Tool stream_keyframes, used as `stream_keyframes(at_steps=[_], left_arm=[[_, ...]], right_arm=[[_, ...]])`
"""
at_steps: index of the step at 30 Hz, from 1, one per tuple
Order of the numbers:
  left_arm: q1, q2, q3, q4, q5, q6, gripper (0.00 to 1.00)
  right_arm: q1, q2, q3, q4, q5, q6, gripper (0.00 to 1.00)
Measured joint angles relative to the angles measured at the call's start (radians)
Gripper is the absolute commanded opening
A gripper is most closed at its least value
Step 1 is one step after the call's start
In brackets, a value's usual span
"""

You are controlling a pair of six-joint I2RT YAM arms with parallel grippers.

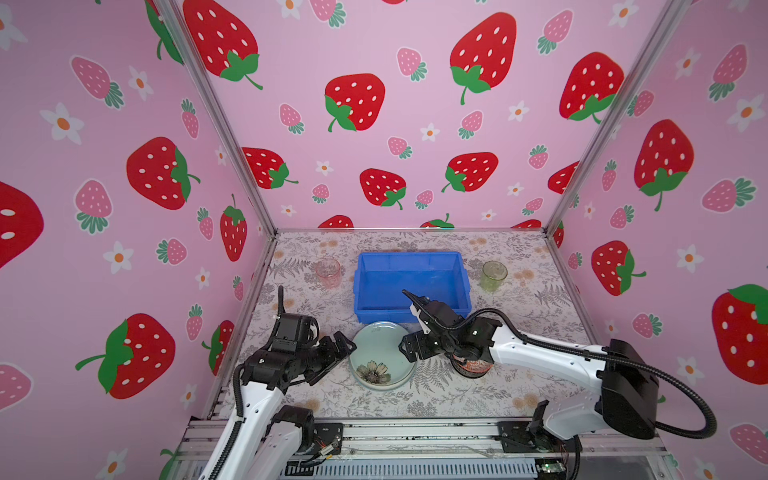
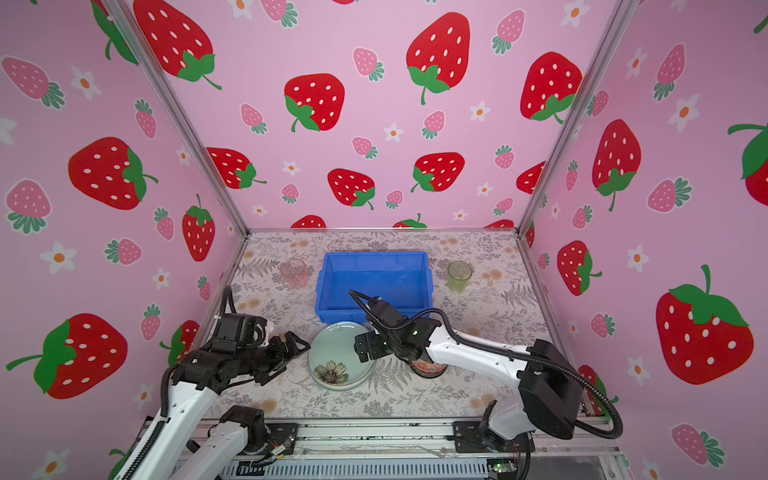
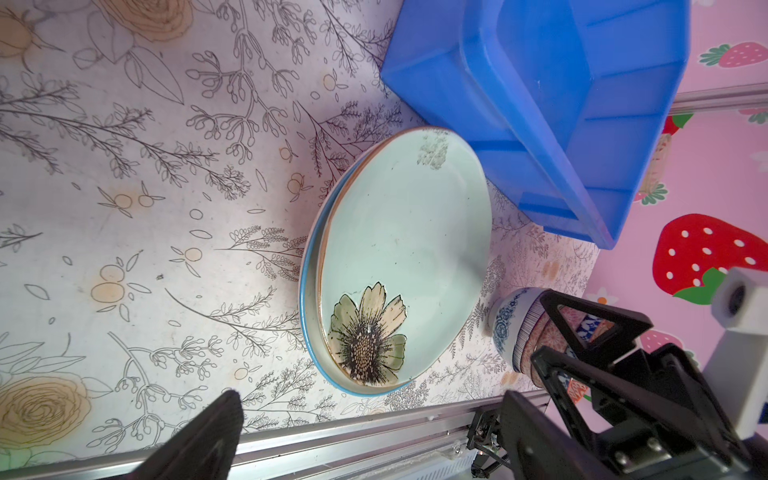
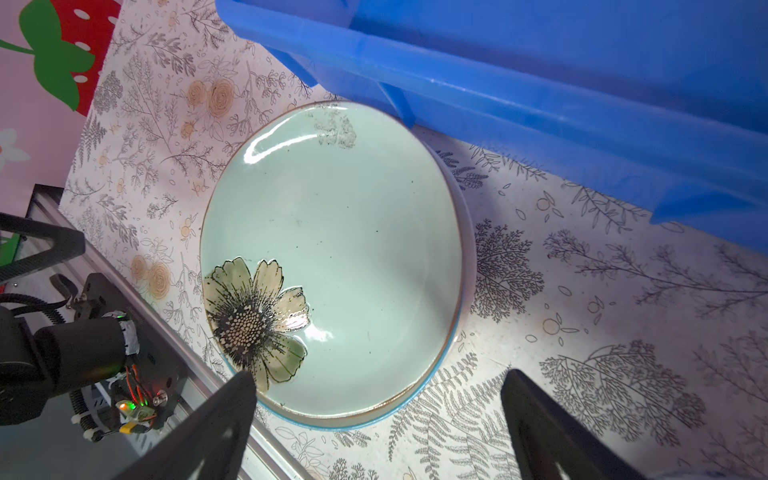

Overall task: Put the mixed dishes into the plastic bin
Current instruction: 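Lower the right gripper onto the green plate rim and pinch its edge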

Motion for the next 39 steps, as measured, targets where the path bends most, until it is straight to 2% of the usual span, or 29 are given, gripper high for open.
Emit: stream_keyframes(at_steps=[9, 18, 39], left_arm=[[0.0, 0.101, -0.014, 0.067, 0.008, 0.0, 0.99], [0.0, 0.136, -0.034, 0.123, 0.012, 0.0, 0.99], [0.0, 0.185, -0.076, 0.194, 0.011, 0.01, 0.99]], right_arm=[[-0.006, 0.124, 0.06, 0.003, -0.032, -0.01, 0.93], [-0.037, 0.199, 0.088, 0.008, -0.092, -0.034, 0.92], [-0.051, 0.259, 0.12, 0.015, -0.118, -0.06, 0.93]])
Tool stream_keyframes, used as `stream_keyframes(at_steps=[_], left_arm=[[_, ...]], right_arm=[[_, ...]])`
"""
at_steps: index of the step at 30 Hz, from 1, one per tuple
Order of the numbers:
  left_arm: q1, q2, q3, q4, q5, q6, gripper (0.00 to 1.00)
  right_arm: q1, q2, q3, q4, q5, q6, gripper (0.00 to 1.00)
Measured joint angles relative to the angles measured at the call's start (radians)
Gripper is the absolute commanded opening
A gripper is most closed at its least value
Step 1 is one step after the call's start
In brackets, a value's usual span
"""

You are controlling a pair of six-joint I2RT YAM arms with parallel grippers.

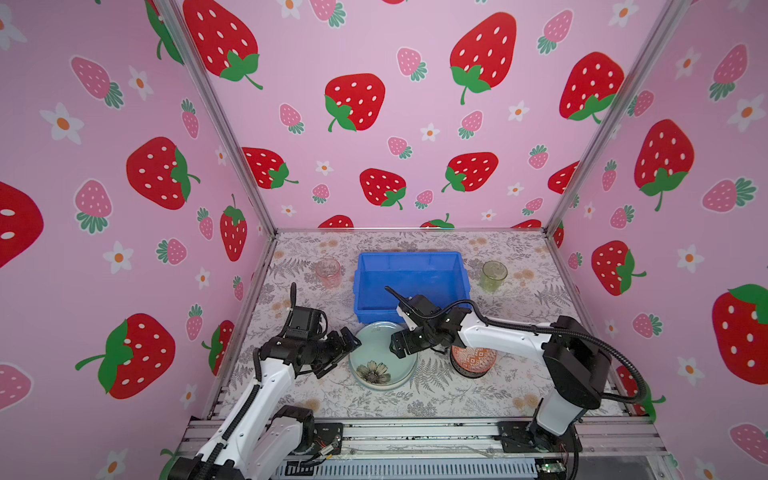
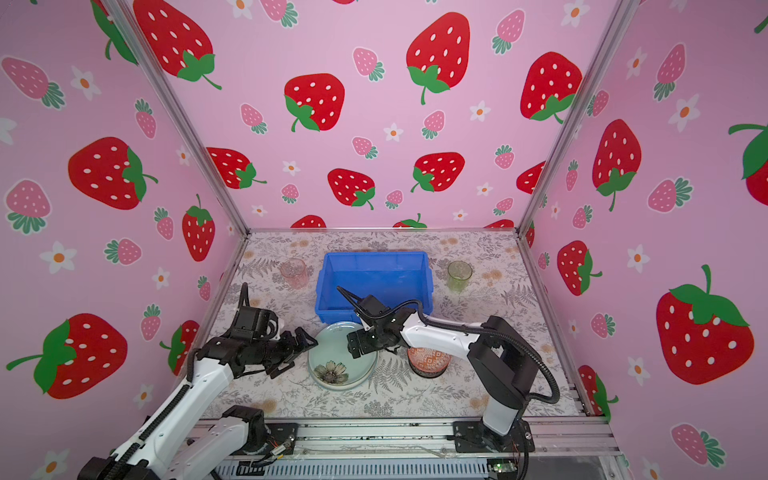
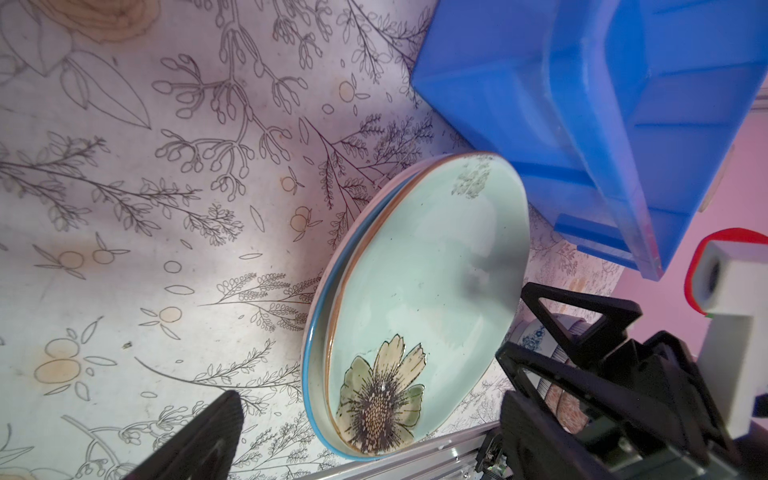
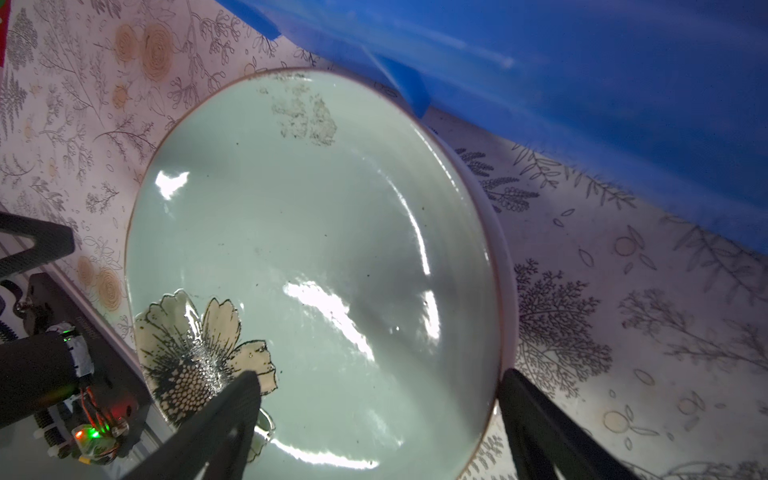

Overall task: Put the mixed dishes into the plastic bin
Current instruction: 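Lower the right gripper onto the green plate rim and pinch its edge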

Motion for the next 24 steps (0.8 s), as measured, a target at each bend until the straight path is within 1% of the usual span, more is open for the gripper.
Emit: stream_keyframes(at_steps=[9, 14, 24], left_arm=[[0.0, -0.021, 0.0, -0.001, -0.004, 0.004, 0.99], [0.0, -0.024, 0.0, -0.001, -0.008, 0.004, 0.99], [0.0, 0.025, -0.014, 0.026, 0.008, 0.003, 0.99]], right_arm=[[0.0, 0.009, 0.0, 0.0, 0.0, 0.0, 0.92], [-0.001, 0.009, -0.001, 0.012, -0.006, 0.0, 0.9], [-0.005, 0.009, -0.034, 0.081, -0.061, 0.005, 0.89]])
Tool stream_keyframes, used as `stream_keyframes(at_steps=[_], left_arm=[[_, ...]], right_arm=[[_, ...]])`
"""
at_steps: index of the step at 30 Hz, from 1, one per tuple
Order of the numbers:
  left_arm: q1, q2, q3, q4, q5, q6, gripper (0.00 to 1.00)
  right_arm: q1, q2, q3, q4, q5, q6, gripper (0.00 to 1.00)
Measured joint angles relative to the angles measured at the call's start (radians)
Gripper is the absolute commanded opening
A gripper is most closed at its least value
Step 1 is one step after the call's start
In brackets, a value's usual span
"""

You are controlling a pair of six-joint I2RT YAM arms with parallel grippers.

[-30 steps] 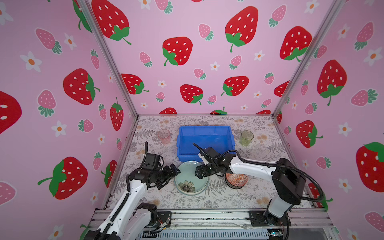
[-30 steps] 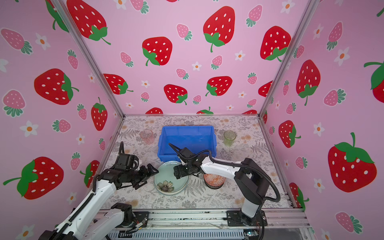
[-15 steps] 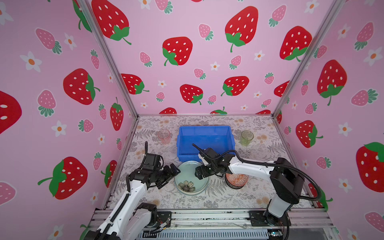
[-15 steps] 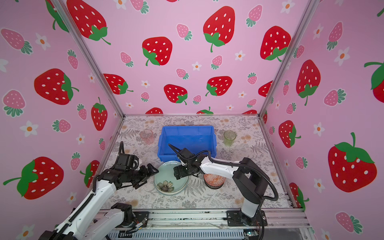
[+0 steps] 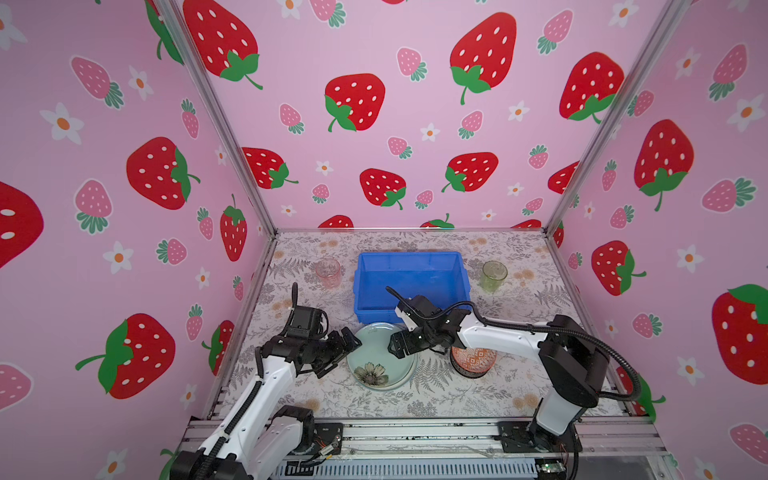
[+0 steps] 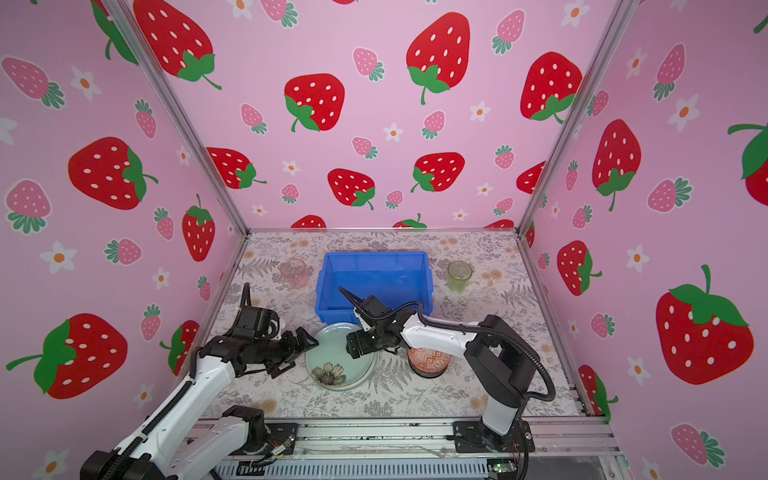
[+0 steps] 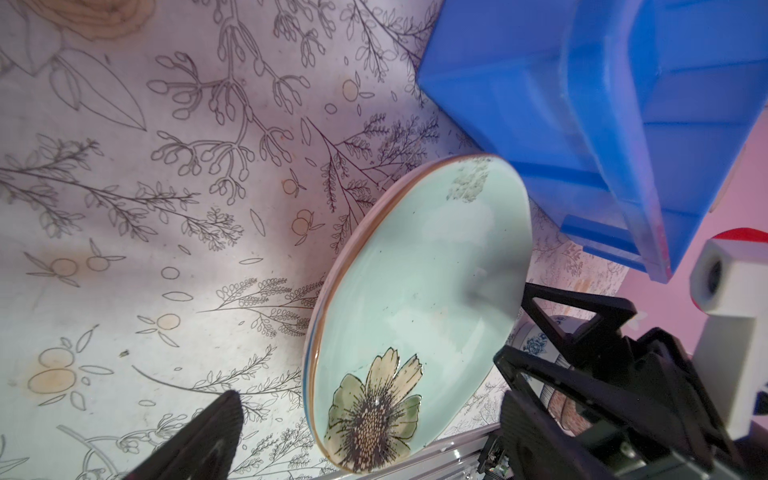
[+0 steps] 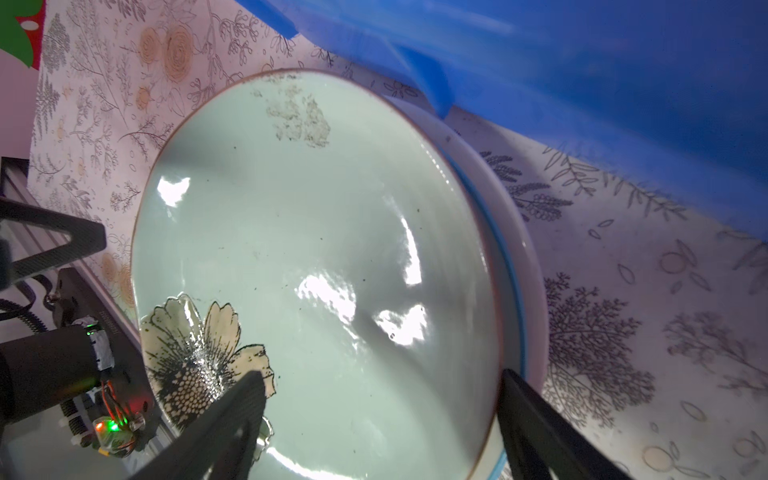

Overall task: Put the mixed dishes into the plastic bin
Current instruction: 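Lower the right gripper onto the green plate rim and pinch its edge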

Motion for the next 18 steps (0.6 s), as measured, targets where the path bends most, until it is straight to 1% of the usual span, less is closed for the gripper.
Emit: stream_keyframes(at_steps=[12, 18], left_arm=[[0.0, -0.019, -0.101, 0.081, 0.046, -0.053, 0.99], [0.0, -0.065, -0.138, 0.118, 0.074, -0.096, 0.88]], right_arm=[[-0.001, 0.0, -0.061, 0.087, -0.074, 0.024, 0.87], [0.0, 0.0, -0.063, 0.105, -0.105, 0.03, 0.87]])
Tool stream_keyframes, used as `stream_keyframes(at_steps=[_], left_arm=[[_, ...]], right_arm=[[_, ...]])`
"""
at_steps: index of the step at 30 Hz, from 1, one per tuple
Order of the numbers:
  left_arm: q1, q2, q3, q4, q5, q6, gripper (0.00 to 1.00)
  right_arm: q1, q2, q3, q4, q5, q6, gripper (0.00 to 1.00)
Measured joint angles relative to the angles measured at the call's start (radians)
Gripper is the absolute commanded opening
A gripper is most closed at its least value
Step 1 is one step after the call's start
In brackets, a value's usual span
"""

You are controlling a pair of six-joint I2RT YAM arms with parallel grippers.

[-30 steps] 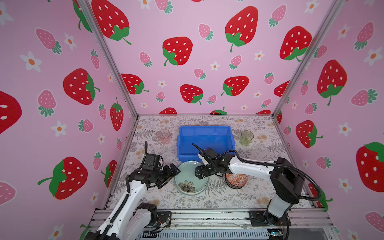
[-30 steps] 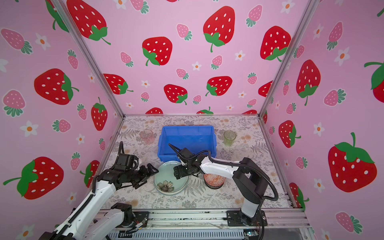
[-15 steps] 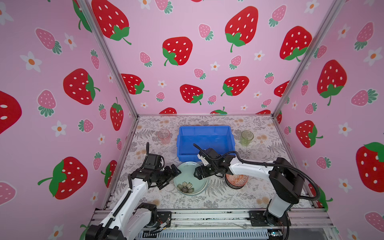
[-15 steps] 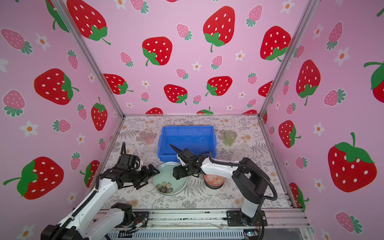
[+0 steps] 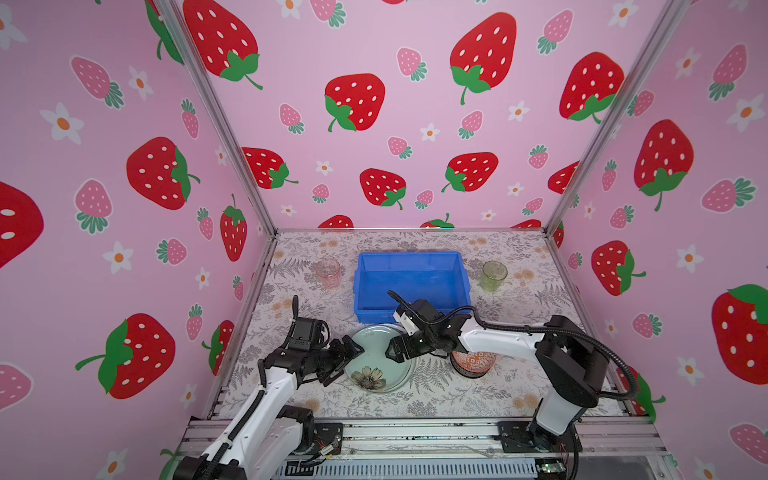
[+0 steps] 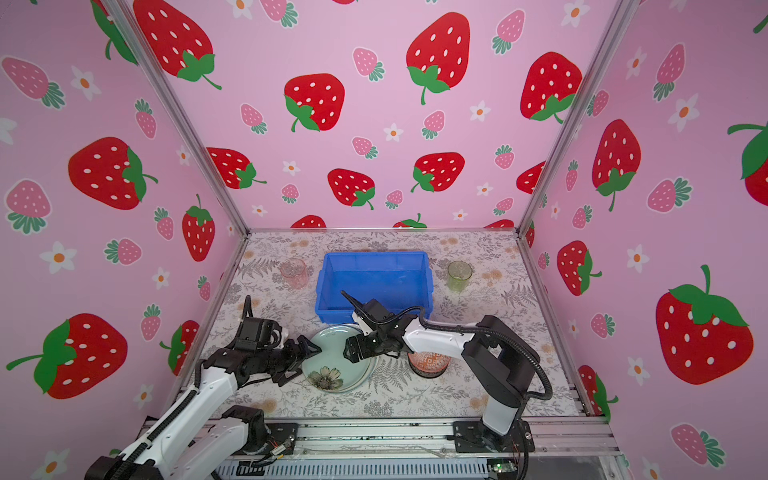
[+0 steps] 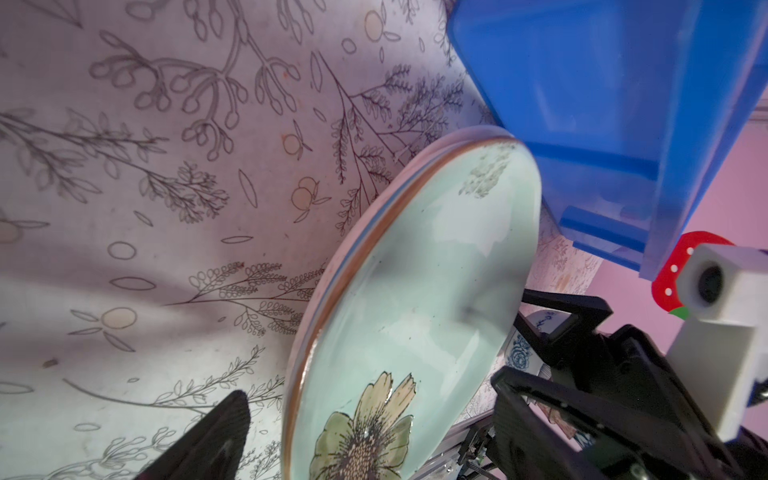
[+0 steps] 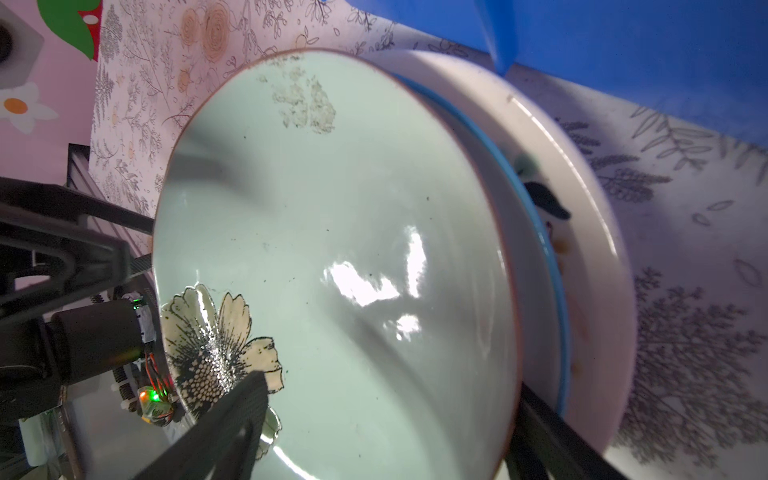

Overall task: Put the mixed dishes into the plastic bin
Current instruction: 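Lower the right gripper onto the green plate rim and pinch its edge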

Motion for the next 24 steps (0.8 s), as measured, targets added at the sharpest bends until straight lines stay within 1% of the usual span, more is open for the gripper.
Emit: stream_keyframes(at_steps=[8, 14, 19, 21, 24], left_arm=[[0.001, -0.04, -0.017, 0.006, -0.001, -0.027, 0.68], [0.001, -0.048, -0.031, 0.0, -0.005, -0.035, 0.57], [0.001, -0.053, -0.038, 0.0, -0.002, -0.048, 0.56], [0.001, -0.058, -0.04, 0.0, 0.0, -0.053, 0.6], [0.001, -0.069, -0.041, -0.001, 0.006, -0.058, 0.63]], right_arm=[[-0.001, 0.0, -0.003, 0.007, -0.019, 0.002, 0.87], [-0.001, 0.0, -0.005, 0.008, -0.018, 0.003, 0.87], [-0.005, 0.0, -0.005, 0.009, -0.021, 0.007, 0.87], [-0.006, 0.0, -0.005, 0.01, -0.024, 0.01, 0.87], [-0.005, 0.0, -0.005, 0.014, -0.033, 0.014, 0.87]])
